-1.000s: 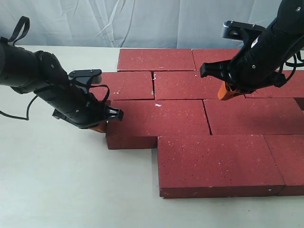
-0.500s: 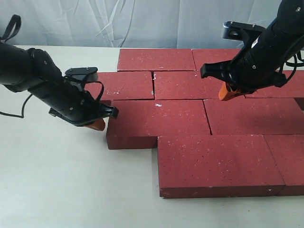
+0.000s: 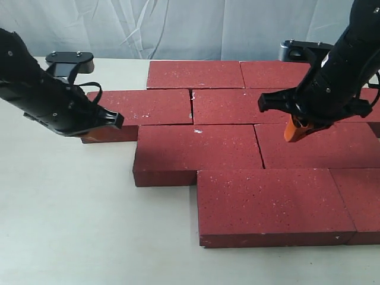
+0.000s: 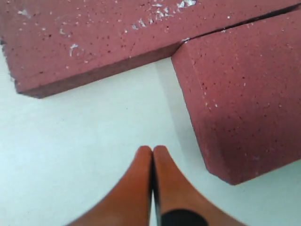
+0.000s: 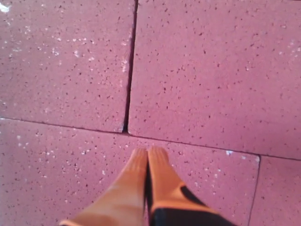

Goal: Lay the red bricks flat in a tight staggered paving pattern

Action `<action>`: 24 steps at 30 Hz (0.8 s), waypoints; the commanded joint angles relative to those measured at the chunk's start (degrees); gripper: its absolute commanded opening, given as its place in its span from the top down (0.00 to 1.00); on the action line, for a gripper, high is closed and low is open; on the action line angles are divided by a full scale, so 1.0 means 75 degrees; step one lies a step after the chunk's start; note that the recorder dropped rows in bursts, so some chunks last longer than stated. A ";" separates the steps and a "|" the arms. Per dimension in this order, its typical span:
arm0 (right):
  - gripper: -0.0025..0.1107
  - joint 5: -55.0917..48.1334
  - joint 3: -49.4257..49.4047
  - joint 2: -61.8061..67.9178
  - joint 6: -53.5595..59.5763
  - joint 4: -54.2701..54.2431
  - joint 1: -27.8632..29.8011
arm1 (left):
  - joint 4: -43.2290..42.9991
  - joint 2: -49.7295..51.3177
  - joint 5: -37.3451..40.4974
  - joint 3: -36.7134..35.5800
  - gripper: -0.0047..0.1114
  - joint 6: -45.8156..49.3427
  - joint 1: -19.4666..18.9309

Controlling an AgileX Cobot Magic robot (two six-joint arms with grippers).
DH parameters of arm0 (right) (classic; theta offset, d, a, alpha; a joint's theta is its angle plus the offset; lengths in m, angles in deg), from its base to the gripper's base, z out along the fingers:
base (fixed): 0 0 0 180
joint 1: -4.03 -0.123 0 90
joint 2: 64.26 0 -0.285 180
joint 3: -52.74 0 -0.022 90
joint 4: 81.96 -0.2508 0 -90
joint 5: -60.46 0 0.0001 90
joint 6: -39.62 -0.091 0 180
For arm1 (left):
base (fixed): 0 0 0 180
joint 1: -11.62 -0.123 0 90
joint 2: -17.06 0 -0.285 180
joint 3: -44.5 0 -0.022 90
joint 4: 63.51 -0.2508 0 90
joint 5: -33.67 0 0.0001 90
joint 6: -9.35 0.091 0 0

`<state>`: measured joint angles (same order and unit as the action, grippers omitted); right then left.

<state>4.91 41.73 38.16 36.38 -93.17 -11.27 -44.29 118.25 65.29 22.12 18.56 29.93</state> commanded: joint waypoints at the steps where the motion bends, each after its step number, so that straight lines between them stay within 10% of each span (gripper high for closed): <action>1: 0.98 -0.0182 -0.0024 -0.0521 0.0029 0.0104 0.0028 | -0.0255 -0.0843 0.0070 -0.0457 0.96 -0.0214 -0.0016; 24: 0.98 0.1512 -0.3050 -0.6596 -0.0259 0.0964 0.0028 | -0.0653 -0.8173 -0.0503 -0.2803 0.96 -0.0214 -0.0016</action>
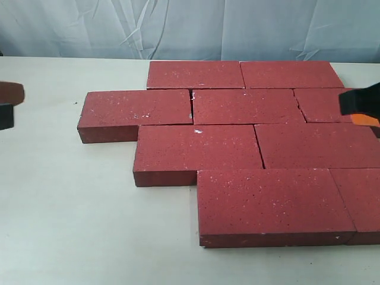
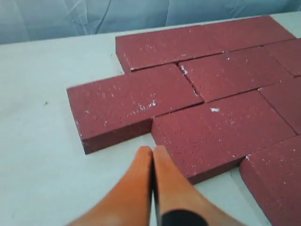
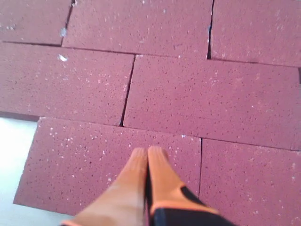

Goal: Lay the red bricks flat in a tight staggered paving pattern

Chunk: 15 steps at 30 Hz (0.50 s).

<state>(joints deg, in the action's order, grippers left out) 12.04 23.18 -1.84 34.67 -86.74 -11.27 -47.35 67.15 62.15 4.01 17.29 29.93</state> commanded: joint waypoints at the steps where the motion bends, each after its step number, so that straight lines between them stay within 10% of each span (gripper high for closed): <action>1: 0.98 0.0593 -0.0735 -0.1820 -0.0032 0.0189 0.0028 | -0.0365 -0.1832 -0.0086 -0.0500 0.96 -0.0045 -0.0016; 15: 0.98 0.0541 -0.1598 -0.4643 0.0001 0.0429 0.0028 | -0.0646 -0.3769 0.0224 -0.0700 0.96 -0.0023 -0.0016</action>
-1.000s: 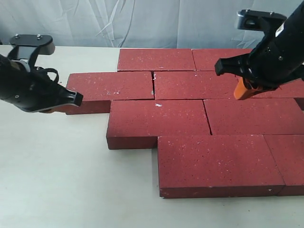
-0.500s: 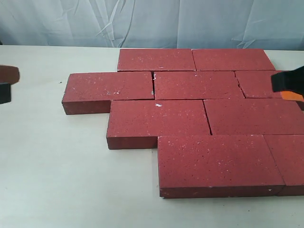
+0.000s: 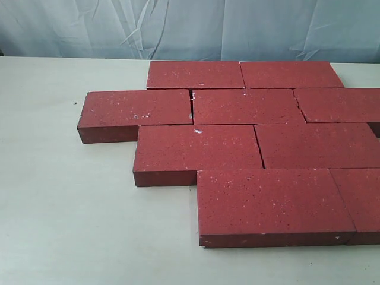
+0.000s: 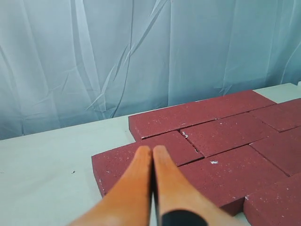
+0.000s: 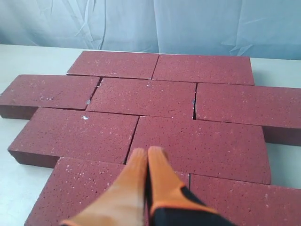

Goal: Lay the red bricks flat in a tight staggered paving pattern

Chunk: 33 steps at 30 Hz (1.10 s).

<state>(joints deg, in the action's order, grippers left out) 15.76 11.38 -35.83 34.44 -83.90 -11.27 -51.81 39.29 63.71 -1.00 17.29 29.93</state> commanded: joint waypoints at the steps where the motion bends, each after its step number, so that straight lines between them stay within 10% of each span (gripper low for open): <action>1: 0.98 0.0045 -0.0025 -0.0112 0.0032 0.0049 0.0028 | -0.0051 -0.0054 0.0016 -0.0032 0.96 -0.0023 -0.0016; 33: 0.98 0.0062 -0.0378 -0.0709 0.0088 0.0447 0.1413 | -0.0051 -0.0052 0.0016 -0.0032 0.96 -0.0002 -0.0016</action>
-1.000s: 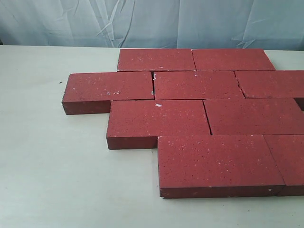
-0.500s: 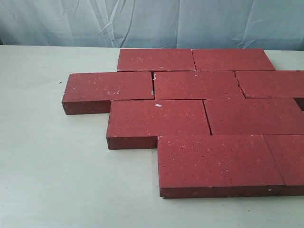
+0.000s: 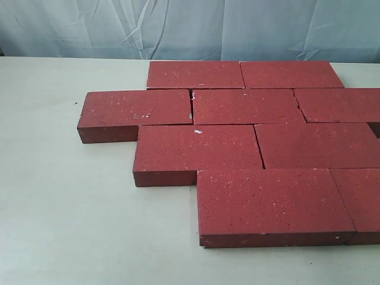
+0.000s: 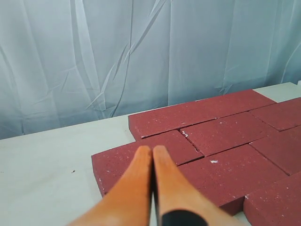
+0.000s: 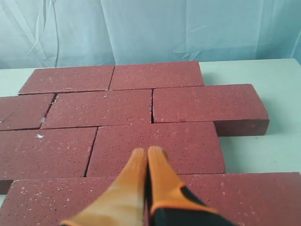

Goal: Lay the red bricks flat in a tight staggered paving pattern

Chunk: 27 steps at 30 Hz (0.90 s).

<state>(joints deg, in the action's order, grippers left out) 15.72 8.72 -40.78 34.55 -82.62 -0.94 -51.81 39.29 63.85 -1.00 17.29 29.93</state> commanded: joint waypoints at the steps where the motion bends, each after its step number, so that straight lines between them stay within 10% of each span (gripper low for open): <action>1: 0.98 0.0068 -0.0024 -0.0065 0.0074 0.0313 0.0036 | -0.0051 -0.0052 -0.0001 -0.0032 0.96 -0.0002 -0.0016; 27: 0.98 0.1953 -0.2704 -0.1772 0.0519 0.0208 0.0036 | -0.0051 -0.0052 -0.0001 -0.0032 0.96 -0.0002 -0.0016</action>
<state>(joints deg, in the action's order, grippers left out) 28.59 -8.06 -52.61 38.05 -80.99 -0.94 -51.81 39.29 63.89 -1.00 17.29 29.93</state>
